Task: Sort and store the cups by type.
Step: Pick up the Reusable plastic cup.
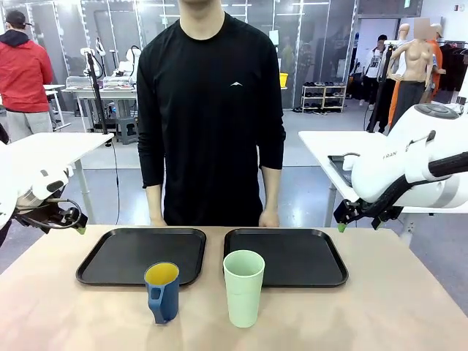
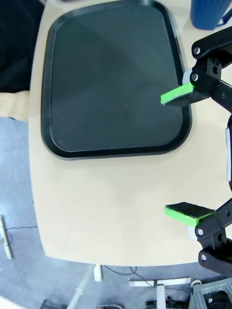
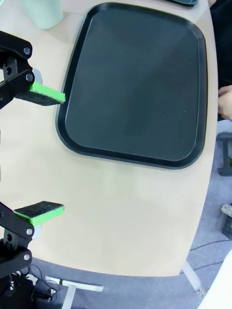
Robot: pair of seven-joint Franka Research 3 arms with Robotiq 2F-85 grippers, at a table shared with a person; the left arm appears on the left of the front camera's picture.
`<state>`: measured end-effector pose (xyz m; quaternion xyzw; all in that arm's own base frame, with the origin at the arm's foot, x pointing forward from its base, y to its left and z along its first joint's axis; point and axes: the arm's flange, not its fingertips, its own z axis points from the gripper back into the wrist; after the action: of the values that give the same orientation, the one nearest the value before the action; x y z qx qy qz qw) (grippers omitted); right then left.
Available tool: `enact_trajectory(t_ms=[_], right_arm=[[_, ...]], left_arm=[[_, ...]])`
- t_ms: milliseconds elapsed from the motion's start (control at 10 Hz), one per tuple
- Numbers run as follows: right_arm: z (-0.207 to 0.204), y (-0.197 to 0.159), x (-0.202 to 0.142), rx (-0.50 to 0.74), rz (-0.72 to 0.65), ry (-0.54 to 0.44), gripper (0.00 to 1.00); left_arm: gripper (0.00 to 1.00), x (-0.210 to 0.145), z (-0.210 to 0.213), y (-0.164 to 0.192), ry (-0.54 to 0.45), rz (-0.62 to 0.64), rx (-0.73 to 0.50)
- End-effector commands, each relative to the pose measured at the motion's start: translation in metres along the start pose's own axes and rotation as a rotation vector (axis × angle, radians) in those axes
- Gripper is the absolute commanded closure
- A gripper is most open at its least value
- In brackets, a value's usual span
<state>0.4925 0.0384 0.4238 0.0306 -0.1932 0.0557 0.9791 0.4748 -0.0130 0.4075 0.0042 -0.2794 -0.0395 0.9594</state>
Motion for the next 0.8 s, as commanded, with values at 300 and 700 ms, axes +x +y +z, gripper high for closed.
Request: enact_trajectory(t_ms=[300,700], right_arm=[[0.0003,-0.0004,0.0001,0.000,0.000,-0.006,0.00],[0.0003,-0.0004,0.0001,0.000,0.000,-0.006,0.00]], left_arm=[[0.00,-0.0001,0.0003,0.0021,0.001,-0.005,0.006],[0.00,-0.0001,0.0003,0.0021,0.001,-0.005,0.006]])
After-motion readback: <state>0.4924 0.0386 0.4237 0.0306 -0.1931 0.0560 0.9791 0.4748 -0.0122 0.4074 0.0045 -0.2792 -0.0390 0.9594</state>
